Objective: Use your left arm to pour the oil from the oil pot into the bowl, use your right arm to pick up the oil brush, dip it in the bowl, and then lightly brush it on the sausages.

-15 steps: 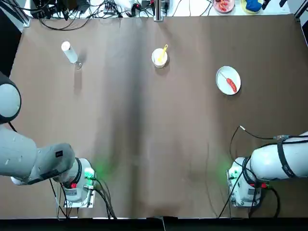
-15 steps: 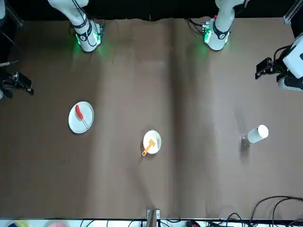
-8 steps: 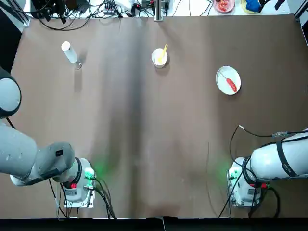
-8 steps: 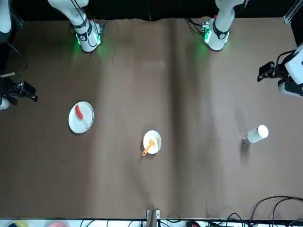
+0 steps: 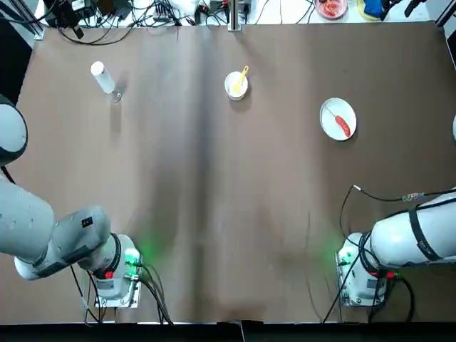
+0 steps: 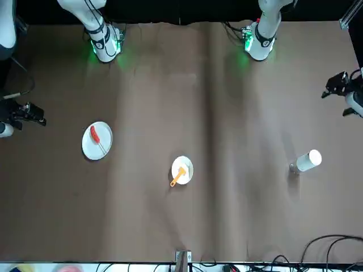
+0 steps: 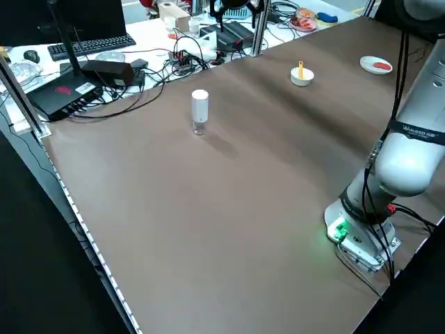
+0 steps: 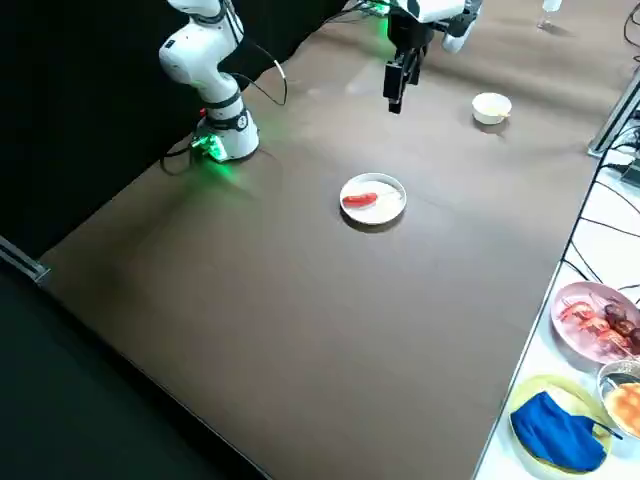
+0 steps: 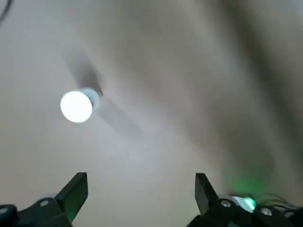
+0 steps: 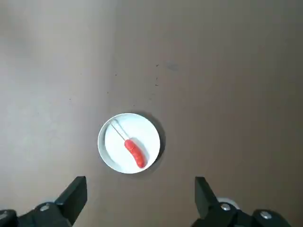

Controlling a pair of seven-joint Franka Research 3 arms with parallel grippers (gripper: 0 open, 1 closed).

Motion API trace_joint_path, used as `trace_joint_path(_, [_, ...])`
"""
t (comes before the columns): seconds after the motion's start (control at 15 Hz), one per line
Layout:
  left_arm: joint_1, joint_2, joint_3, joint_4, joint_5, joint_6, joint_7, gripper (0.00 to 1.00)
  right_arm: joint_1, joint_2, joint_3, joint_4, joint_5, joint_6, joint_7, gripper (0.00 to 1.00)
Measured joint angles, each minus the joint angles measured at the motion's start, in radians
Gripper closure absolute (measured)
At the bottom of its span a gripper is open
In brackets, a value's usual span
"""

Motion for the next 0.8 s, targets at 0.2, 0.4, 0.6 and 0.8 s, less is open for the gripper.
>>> trace_joint_path(0.2, [0.045, 0.042, 0.0, 0.008, -0.098, 0.073, 0.242, 0.0, 0.007, 0.007, 0.004, 0.0, 0.017, 0.0, -0.001, 0.0])
trace_joint_path(0.4, [0.148, 0.108, 0.002, 0.009, -0.246, 0.123, 0.559, 0.0, 0.008, 0.011, 0.005, 0.0, 0.058, -0.001, -0.001, 0.0])
trace_joint_path(0.6, [0.225, 0.192, 0.003, 0.011, -0.399, 0.16, 0.899, 0.0, 0.008, 0.013, 0.004, 0.0, 0.063, -0.001, -0.001, 0.0])
trace_joint_path(0.8, [0.28, 0.297, 0.004, 0.013, -0.509, 0.175, 1.164, 0.0, 0.009, 0.024, 0.005, -0.002, 0.066, -0.006, -0.002, 0.0])
